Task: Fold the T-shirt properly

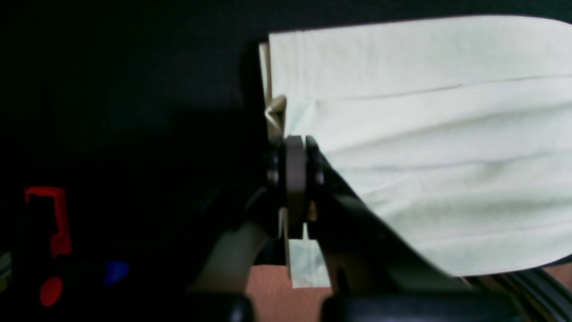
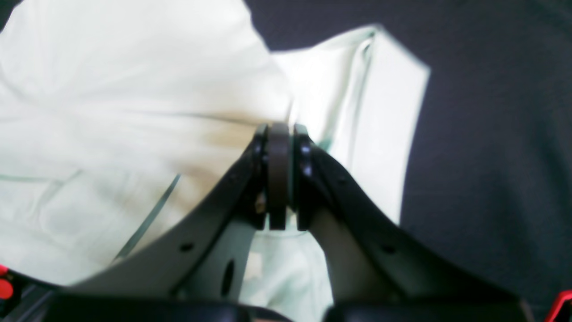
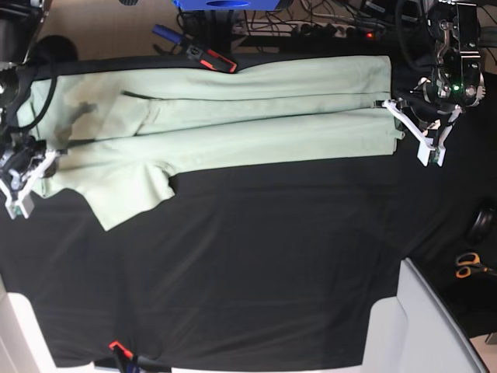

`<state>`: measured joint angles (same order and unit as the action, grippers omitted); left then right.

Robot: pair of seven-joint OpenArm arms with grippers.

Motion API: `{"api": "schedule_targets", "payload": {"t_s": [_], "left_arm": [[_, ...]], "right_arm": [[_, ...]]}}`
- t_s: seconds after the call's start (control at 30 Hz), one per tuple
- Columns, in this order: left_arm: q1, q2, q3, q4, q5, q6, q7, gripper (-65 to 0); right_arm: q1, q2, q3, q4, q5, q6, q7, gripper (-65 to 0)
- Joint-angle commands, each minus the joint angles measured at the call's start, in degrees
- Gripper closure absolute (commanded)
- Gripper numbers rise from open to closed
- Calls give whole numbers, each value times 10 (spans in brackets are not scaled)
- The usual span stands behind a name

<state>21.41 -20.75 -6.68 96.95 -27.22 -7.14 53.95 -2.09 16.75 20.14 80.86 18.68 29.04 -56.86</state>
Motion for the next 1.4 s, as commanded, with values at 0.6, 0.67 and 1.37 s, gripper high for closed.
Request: {"api": "schedule_targets", "payload": {"t_s": [0.6, 0.67, 1.37], "left_arm": [[11, 46, 0, 3, 98, 3, -8, 0], [18, 67, -3, 3, 143, 3, -8, 0], [18, 88, -137, 111, 200, 0, 32, -361]], "right_arm": [[3, 10, 4, -36, 2, -2, 25, -3], [3, 10, 4, -36, 2, -2, 25, -4], [24, -8, 25, 60, 0, 1, 24, -350]]}}
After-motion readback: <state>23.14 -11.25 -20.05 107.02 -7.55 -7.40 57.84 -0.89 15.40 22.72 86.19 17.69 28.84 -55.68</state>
